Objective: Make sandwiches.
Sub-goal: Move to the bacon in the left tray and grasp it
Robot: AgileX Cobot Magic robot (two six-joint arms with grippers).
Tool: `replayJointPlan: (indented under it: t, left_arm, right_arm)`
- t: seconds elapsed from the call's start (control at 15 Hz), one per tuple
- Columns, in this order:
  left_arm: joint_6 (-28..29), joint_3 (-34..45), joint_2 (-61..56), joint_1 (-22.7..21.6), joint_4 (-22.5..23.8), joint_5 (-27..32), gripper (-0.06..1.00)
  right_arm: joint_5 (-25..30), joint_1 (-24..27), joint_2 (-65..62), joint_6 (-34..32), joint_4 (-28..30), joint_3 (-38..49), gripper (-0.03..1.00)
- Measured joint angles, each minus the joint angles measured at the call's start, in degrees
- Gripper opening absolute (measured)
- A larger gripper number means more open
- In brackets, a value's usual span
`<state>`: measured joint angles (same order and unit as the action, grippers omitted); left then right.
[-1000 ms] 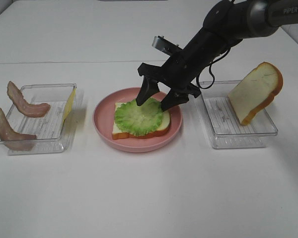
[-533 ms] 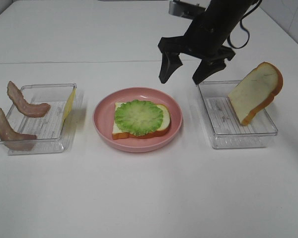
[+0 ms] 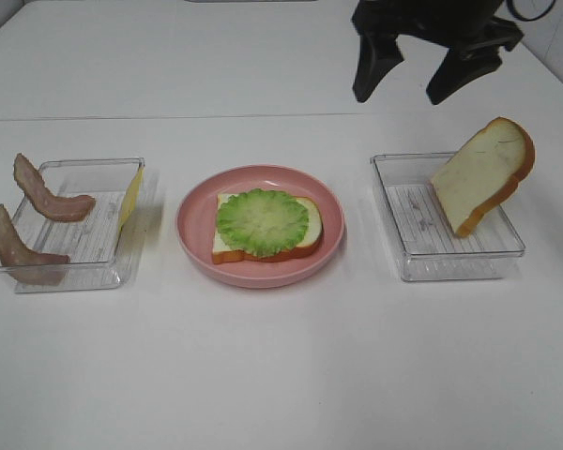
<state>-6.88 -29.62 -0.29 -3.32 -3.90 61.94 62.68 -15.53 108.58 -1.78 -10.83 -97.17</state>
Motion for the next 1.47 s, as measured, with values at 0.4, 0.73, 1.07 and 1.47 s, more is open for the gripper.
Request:
replayJointPlan:
  t: [0.4,0.73,1.07,1.47]
  left_arm:
    - [0.0,0.0,0.0,0.0,0.57,0.0,0.99]
    - [0.0,0.0,0.0,0.0,0.63,0.0,0.99]
    - [0.0,0.0,0.0,0.0,0.63,0.0,0.99]
    - [0.0,0.0,0.0,0.0,0.63,0.0,0.99]
  right_arm:
    - [5.96,19.6,-5.79,0.34,4.47,2.01,0.85]
    - [2.75,19.94,-25.15,0.69,6.42,21.77,0.85]
    - [-3.27,19.94,-63.71,2.58,6.42,49.9,0.85]
    - [-4.18,19.94,-88.01,3.38,6.42,64.57,0.85]
